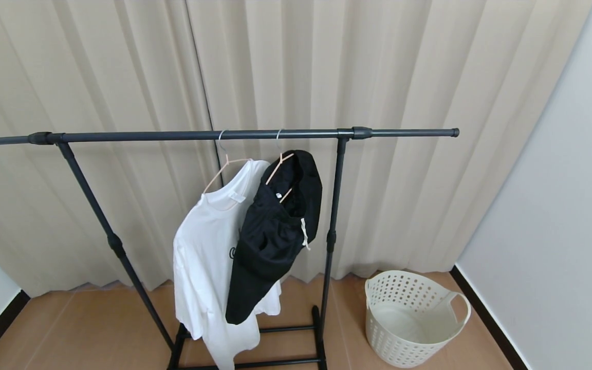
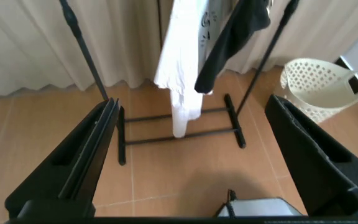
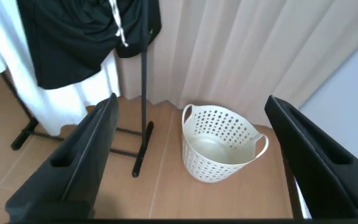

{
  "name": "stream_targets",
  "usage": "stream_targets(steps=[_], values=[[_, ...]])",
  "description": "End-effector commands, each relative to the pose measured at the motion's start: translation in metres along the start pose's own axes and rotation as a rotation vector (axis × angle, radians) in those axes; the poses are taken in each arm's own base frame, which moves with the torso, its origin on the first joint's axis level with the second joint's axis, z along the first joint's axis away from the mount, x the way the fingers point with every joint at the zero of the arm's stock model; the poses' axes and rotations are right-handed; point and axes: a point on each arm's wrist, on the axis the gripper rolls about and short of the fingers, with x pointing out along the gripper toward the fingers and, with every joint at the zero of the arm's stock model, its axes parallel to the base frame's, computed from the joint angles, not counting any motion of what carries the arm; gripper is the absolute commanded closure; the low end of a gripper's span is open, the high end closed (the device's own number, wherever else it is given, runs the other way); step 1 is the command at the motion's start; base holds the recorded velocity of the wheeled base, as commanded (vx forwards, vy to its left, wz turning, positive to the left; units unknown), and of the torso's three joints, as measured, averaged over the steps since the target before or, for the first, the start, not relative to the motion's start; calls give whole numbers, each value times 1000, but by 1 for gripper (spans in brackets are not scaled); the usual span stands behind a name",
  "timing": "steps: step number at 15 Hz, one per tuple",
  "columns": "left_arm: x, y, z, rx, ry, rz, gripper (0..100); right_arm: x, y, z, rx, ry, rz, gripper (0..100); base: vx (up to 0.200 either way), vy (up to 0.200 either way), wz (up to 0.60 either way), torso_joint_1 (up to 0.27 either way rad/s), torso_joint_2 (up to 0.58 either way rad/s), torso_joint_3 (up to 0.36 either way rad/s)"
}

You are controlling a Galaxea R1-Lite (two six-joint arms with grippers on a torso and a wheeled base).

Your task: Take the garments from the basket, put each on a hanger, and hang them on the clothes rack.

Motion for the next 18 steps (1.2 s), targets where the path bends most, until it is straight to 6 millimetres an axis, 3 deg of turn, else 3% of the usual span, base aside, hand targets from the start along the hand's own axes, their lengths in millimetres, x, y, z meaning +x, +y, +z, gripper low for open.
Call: stream_targets(steps=[1,5,10,18], values=[[-4,-1,-3,-25,-53,47,0,-2,1,-1,1,-26,-44,0,0,0,0,0,0,0],[-5,-2,-11,-4,-112,102,0,-3,0,-1,33,-36,-148,0,0,0,0,0,0,0],[1,-2,-14,-32,-186,91,0,-9,1,-3,55,-127,-103,0,0,0,0,0,0,0],[1,-2,-14,-32,-184,91,0,-9,1,-3,60,-128,-109,0,0,0,0,0,0,0]])
